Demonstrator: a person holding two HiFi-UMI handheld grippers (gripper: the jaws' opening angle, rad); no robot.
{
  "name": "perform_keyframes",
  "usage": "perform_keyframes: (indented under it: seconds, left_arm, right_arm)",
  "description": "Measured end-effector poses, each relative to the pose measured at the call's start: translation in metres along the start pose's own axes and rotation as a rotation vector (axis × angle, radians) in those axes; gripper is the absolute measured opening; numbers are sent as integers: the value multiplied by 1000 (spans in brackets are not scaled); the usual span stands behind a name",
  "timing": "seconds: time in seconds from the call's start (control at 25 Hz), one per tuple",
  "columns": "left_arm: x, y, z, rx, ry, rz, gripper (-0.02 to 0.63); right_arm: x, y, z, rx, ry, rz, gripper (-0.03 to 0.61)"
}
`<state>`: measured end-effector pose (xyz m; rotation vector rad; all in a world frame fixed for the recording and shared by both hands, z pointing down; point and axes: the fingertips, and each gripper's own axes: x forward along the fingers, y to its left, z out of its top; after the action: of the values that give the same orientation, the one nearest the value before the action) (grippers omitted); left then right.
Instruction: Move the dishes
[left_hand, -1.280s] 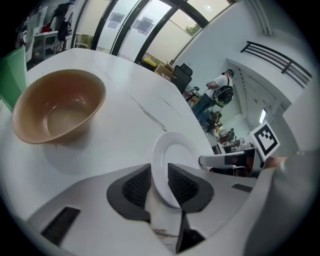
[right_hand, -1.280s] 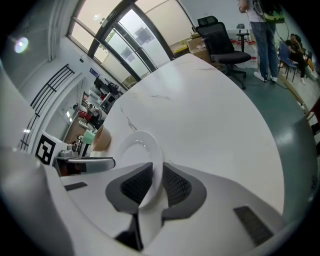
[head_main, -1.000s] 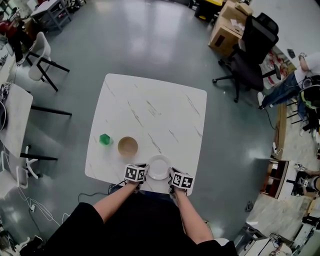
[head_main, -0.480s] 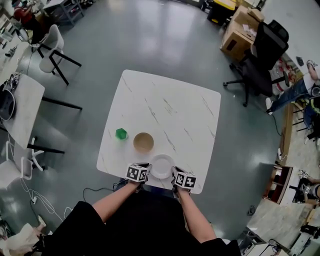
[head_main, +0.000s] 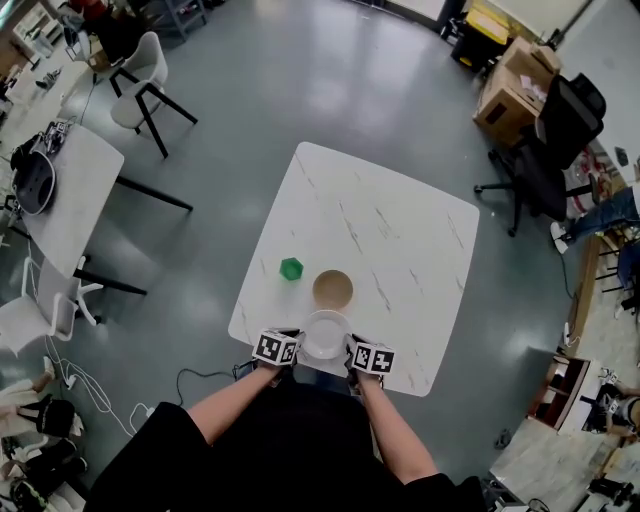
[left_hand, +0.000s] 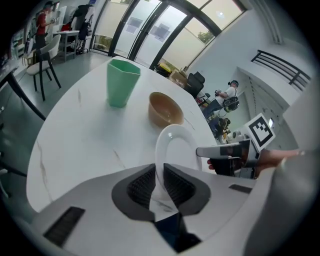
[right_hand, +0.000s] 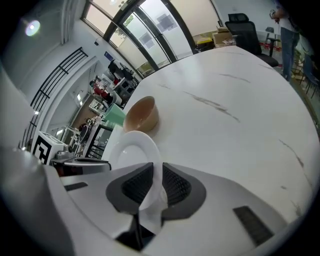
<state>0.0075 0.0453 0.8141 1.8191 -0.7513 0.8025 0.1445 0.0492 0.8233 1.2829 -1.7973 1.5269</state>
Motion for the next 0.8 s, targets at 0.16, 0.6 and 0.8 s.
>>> perform_keyframes:
  seconds: [0.16,0.6,0.8]
  left_arm:
    - [-17,30,-3,4,22,-8,63]
    - [-35,94,14,84,59,-14,64]
    - [-32,103,21,109,91,-17,64]
  right_arm:
    - [19,27,-8,27,12,1,71]
    - [64,73,-3,80,-6,-52,71]
    - [70,76,2,89,-5,-92,71]
